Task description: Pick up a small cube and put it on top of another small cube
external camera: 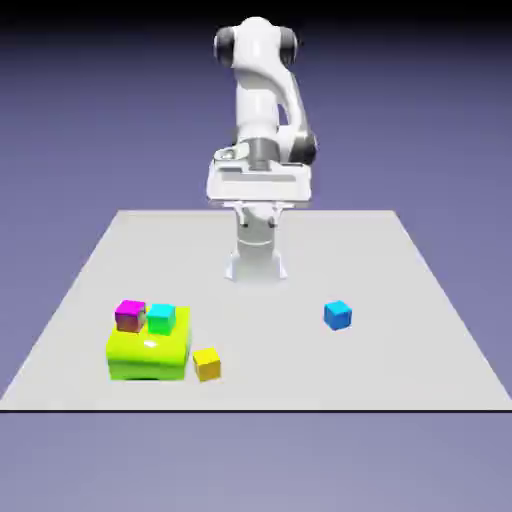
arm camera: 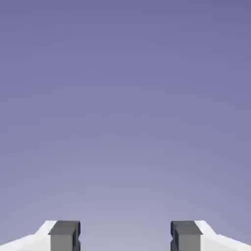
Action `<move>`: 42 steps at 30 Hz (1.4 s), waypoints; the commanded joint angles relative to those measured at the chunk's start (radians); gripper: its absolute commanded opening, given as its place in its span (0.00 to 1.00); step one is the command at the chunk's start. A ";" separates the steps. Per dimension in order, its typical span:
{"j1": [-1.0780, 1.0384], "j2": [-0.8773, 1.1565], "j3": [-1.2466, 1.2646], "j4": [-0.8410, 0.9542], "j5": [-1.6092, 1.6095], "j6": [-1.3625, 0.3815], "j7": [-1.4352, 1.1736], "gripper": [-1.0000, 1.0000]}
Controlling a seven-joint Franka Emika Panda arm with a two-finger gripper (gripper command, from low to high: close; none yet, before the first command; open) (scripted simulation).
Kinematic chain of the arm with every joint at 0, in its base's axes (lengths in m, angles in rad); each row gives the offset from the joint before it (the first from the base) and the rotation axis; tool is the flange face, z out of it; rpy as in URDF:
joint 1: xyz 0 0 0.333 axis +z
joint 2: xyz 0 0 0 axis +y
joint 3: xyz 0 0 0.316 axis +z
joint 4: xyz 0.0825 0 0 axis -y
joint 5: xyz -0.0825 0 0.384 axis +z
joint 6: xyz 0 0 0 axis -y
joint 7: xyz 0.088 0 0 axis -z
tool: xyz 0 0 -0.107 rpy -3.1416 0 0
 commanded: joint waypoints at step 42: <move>-0.315 1.125 0.473 0.289 -1.781 -1.354 -0.117 0.50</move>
